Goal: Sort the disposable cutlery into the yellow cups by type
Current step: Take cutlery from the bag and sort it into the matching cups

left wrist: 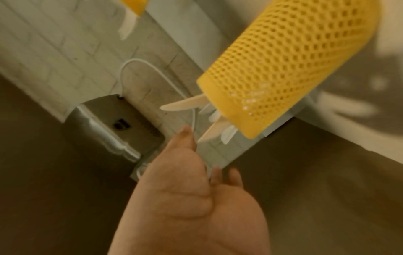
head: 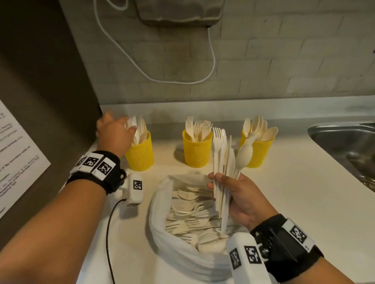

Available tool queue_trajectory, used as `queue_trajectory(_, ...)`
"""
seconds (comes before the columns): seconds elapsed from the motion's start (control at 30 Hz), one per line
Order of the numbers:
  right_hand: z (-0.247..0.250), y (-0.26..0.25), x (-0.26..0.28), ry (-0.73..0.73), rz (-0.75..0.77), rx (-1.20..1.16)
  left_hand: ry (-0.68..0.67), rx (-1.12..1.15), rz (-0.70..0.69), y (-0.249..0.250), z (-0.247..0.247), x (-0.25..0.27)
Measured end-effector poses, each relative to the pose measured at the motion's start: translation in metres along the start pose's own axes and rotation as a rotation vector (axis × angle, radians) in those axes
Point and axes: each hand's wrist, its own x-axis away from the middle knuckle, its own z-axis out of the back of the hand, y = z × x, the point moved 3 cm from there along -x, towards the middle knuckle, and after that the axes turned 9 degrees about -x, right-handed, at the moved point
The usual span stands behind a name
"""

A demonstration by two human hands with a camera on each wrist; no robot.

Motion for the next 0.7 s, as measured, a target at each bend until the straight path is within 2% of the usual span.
queue_trajectory(0.07,-0.001,0.000,0.000,-0.010,-0.006,-0.006,0.130,0.117,0.007,0.018,0.016,0.017)
queue_trajectory(0.1,-0.002,0.000,-0.001,-0.016,-0.010,-0.010,0.108,0.223,-0.012,0.033,0.022,0.029)
queue_trajectory(0.13,-0.003,0.000,-0.001,-0.018,-0.013,-0.008,-0.003,0.356,-0.037,0.050,0.023,0.043)
queue_trajectory(0.23,-0.009,0.001,-0.001,-0.036,-0.013,0.013,-0.620,0.675,-0.138,0.107,0.007,0.095)
queue_trajectory(0.27,-0.011,0.002,-0.001,-0.060,-0.013,0.016,-0.737,0.723,-0.172,0.120,-0.002,0.108)
queue_trajectory(0.3,-0.013,0.002,-0.001,-0.081,-0.016,0.013,-0.781,0.781,-0.172,0.128,-0.009,0.115)
queue_trajectory(0.43,-0.012,0.000,-0.003,-0.076,-0.042,-0.037,-0.832,1.042,0.058,0.132,-0.026,0.118)
queue_trajectory(0.5,-0.009,-0.001,-0.003,-0.072,-0.048,-0.045,-0.856,1.095,0.120,0.129,-0.028,0.117)
queue_trajectory(0.6,-0.007,0.001,-0.003,-0.044,-0.060,-0.022,-0.838,1.079,0.100,0.128,-0.029,0.117)
queue_trajectory(0.7,-0.008,0.002,-0.004,-0.044,-0.055,0.010,-0.760,1.008,0.039,0.126,-0.032,0.113)
